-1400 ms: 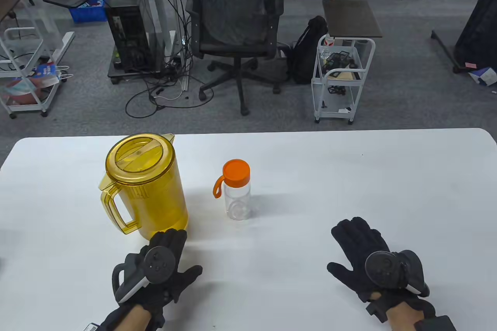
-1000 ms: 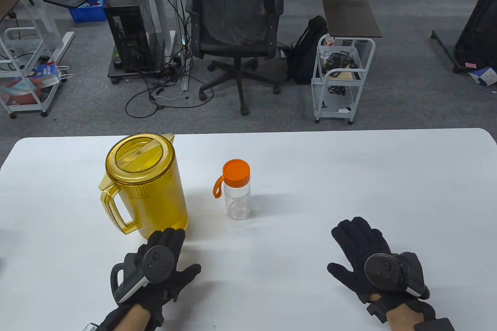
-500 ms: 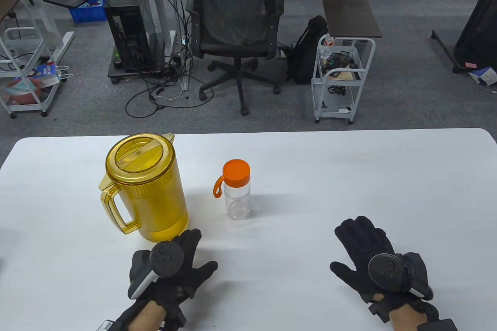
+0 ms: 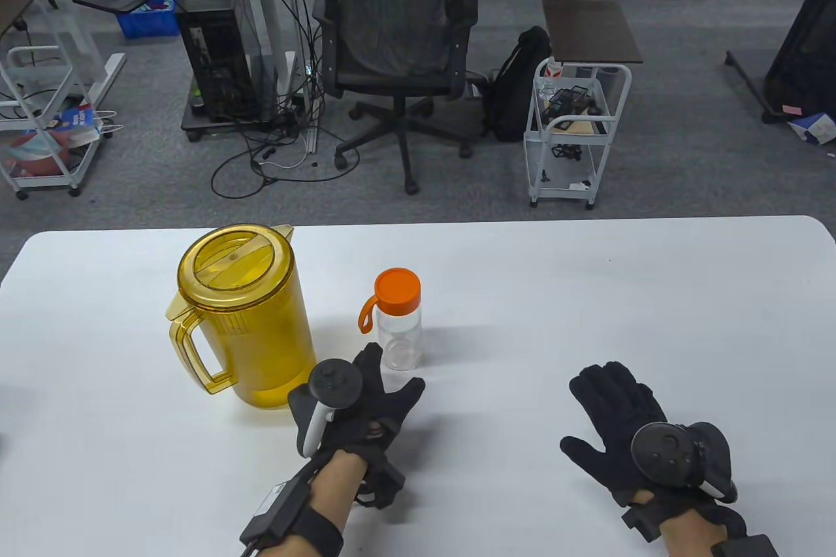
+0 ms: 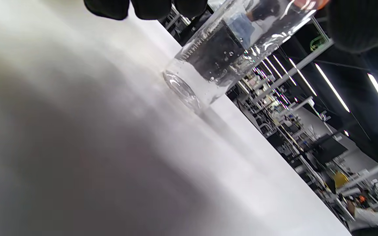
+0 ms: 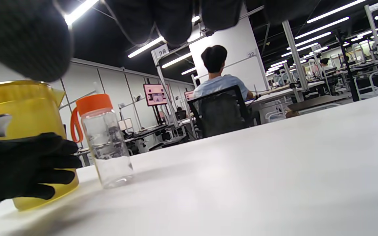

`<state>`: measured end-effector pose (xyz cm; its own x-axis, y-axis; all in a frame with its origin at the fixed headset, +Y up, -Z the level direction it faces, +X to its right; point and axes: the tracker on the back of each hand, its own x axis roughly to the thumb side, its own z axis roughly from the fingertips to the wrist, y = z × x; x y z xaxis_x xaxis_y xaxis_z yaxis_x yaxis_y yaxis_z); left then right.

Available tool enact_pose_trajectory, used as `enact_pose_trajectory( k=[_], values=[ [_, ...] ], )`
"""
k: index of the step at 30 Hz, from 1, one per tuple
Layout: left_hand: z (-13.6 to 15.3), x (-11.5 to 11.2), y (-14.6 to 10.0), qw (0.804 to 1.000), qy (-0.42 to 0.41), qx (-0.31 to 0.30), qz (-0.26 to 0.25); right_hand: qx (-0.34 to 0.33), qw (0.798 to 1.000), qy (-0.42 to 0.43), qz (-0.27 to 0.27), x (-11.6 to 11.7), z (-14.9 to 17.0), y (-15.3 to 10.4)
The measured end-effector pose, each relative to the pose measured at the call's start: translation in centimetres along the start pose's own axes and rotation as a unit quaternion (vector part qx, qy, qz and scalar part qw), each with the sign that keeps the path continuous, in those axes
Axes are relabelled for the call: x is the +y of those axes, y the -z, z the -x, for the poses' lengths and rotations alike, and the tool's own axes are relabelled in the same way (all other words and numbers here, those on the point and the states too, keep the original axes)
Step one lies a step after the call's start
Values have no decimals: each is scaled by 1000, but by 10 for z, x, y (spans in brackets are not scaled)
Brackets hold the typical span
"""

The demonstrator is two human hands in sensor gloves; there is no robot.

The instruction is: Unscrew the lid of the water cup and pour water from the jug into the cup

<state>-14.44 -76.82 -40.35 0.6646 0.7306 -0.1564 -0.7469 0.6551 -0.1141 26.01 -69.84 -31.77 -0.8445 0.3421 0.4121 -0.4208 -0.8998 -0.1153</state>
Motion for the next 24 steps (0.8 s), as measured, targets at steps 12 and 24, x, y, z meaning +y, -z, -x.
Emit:
enact_pose_trajectory(
  k=[12, 24],
  values=[
    [-6, -10, 56, 998, -48, -12, -29, 21, 999, 43, -12, 5, 11, 1],
    [-6, -10, 84, 990, -118, 0, -78, 22, 998, 59, -15, 6, 12, 1]
  ],
)
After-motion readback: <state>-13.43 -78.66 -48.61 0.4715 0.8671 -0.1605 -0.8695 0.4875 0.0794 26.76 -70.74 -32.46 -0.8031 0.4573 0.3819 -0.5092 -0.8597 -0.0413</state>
